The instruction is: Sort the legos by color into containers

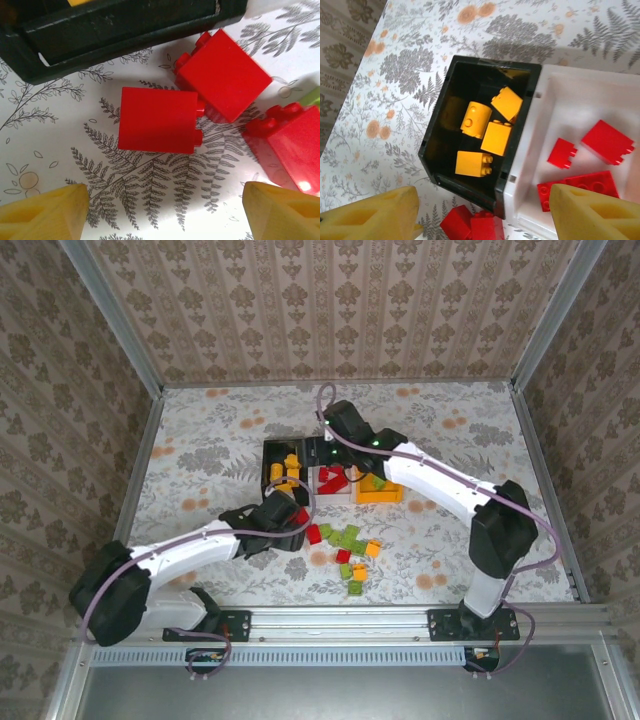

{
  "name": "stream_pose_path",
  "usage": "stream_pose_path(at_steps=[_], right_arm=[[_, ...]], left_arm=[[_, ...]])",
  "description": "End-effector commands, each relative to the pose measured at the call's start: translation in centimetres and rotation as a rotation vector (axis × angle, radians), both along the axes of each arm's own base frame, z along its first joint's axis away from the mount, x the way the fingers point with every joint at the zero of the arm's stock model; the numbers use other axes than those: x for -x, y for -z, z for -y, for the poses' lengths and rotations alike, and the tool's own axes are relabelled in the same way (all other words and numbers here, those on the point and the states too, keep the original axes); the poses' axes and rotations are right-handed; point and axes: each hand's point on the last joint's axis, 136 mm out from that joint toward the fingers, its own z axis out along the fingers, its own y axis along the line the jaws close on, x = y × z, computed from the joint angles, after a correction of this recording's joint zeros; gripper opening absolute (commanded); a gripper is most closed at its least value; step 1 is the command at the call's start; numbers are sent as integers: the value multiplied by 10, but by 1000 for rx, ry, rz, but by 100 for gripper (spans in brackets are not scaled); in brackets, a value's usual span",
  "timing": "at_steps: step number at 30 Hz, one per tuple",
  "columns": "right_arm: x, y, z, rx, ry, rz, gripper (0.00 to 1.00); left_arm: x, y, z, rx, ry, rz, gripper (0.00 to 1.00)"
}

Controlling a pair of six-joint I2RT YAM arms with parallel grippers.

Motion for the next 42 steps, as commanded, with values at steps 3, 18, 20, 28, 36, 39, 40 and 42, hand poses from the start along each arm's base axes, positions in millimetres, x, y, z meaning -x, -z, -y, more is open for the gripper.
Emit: stream_pose_path(at_steps=[3,18,20,28,36,39,40,42], right_arm=[[0,-16,16,-48,46,38,71],[4,-29,36,-55,75,69,72],[4,-30,41,-59,83,71,72],[5,-31,59,-61,120,74,72],[19,-6,102,-54,222,35,72],[30,2,123,-48,264,25,72],[34,6,128,-44,272,17,72],[43,12,138,-27,284,5,72]], left_arm=[[-16,5,1,-79,25,64,80],[-46,22,15,-83,43,125,64],[-42,22,15,-77,45,117,57],[-8,-8,17,-46,62,129,40],[-10,-96,58,167,120,195,41],[-38,-112,88,235,141,187,40],[-49,-116,97,265,140,188,40],[-73,-117,114,299,136,184,40]])
